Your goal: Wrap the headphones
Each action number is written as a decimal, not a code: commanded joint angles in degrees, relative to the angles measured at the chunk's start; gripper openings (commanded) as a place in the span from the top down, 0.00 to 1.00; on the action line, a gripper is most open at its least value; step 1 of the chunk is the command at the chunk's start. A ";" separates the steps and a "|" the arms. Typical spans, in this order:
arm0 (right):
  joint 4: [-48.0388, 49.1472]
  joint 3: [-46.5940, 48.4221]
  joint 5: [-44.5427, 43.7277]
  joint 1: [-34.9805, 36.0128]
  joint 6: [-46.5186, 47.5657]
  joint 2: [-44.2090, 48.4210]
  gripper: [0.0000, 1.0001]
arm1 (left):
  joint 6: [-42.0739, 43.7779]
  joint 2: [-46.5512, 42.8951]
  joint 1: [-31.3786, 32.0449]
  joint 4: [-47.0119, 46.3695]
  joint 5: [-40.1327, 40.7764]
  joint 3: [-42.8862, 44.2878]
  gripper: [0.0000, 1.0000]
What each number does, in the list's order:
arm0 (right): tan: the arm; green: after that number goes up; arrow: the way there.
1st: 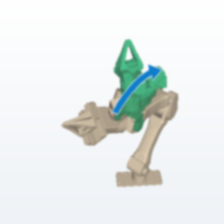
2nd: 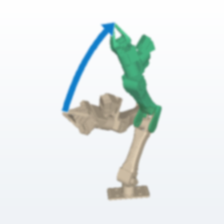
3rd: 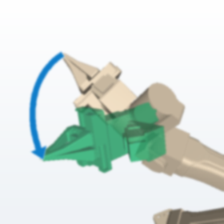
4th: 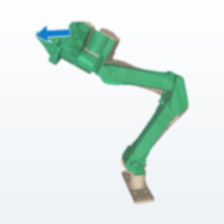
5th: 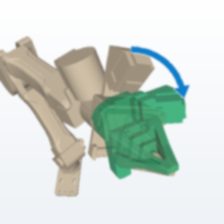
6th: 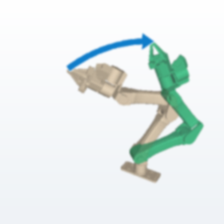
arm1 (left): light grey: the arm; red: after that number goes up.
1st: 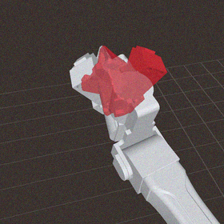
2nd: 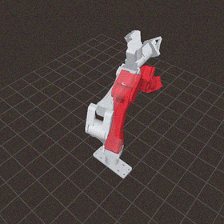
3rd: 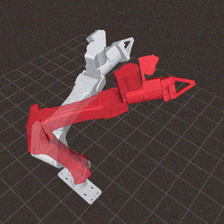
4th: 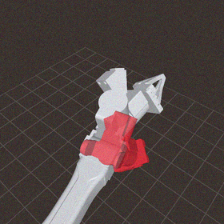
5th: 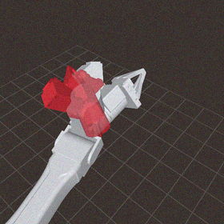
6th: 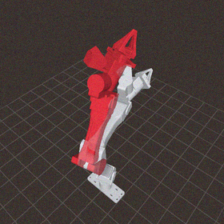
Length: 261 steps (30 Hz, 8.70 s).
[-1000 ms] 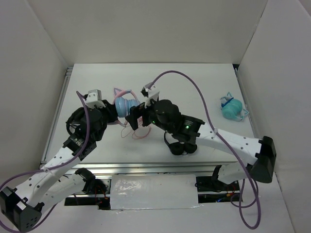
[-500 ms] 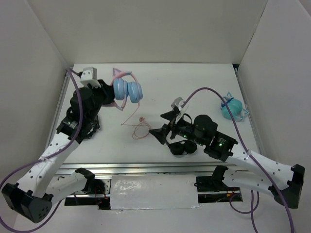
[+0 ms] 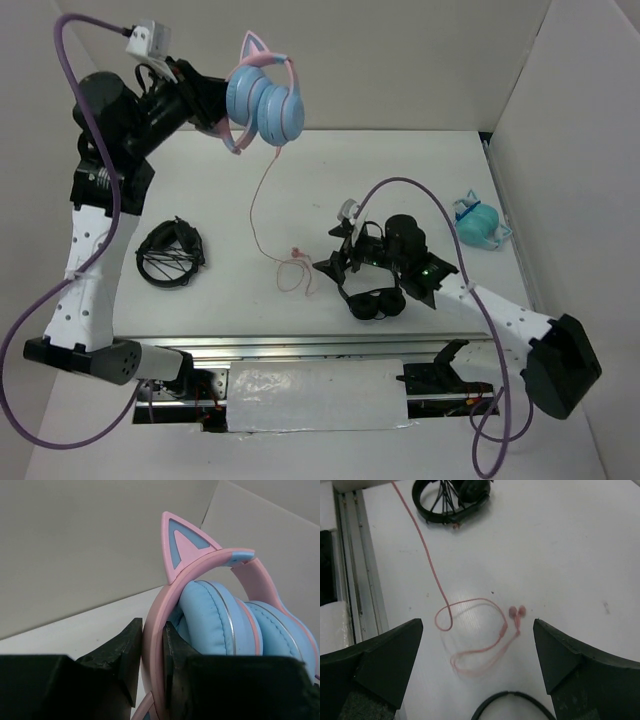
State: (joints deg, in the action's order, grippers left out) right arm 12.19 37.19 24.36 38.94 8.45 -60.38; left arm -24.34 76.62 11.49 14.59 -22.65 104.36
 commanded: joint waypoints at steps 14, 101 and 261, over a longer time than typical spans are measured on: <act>34.83 20.54 22.34 4.57 -21.00 -44.88 0.00 | -10.36 8.28 -11.30 -4.30 -22.67 21.15 1.00; 44.58 10.72 -10.83 5.45 -11.35 -38.59 0.08 | 6.32 3.01 11.02 20.12 9.03 16.21 1.00; 39.31 0.88 8.51 -0.35 -14.08 -26.55 0.10 | 4.39 0.20 14.62 21.45 26.52 11.31 1.00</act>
State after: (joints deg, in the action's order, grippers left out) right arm 42.98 39.99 32.10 39.31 -4.45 -90.87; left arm -19.81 76.97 26.17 39.97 3.73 113.69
